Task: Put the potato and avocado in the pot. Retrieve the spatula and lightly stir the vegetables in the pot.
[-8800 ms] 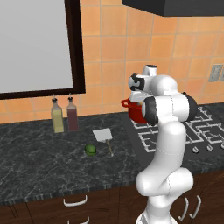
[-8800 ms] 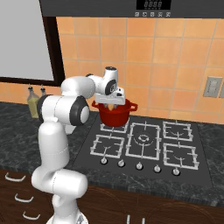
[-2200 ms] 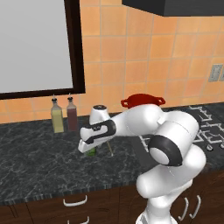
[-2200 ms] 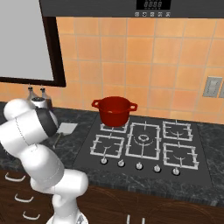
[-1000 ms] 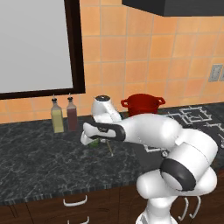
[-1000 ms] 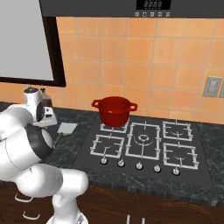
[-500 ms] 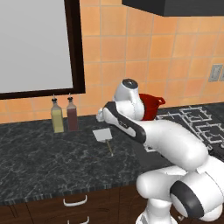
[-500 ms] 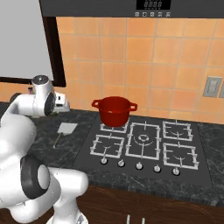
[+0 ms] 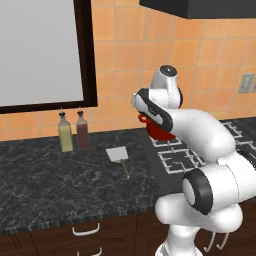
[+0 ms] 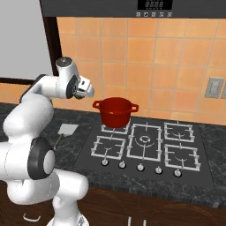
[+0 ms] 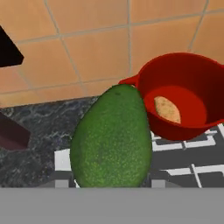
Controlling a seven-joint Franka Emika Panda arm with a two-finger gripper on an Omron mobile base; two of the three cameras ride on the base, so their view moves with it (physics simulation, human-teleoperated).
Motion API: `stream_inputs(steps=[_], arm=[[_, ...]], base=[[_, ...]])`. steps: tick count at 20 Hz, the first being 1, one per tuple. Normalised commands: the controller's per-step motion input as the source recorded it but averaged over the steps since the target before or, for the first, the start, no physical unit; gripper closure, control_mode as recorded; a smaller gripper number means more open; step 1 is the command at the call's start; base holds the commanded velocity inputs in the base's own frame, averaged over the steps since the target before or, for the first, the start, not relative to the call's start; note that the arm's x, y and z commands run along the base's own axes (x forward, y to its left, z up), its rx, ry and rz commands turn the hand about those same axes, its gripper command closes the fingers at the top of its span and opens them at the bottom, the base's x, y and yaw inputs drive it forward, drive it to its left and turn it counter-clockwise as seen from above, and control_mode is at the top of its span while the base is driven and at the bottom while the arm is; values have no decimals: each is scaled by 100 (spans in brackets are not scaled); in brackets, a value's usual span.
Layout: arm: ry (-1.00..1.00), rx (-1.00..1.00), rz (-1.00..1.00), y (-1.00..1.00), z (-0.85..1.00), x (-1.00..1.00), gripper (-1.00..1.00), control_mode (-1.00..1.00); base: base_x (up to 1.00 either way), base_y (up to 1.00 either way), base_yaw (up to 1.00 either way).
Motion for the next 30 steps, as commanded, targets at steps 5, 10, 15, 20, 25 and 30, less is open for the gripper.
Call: stream_inputs(steps=[5,10,15,20,25,30], arm=[[19,5,-21,-93,-29,94,100,-100],[16,2,-13,-84,-50,100,100,-100],[13,0,-5,-72,-60,88,100,-100],[8,0,-3,-26,-71,57,100,-100],[7,0,0,-4,-58,37,100,-100],[5,1,0,0,-32,-8,100,-100]], base=[[0,0,0],[0,0,0],[0,0,0],[0,0,0],[0,0,0],[0,0,0]])
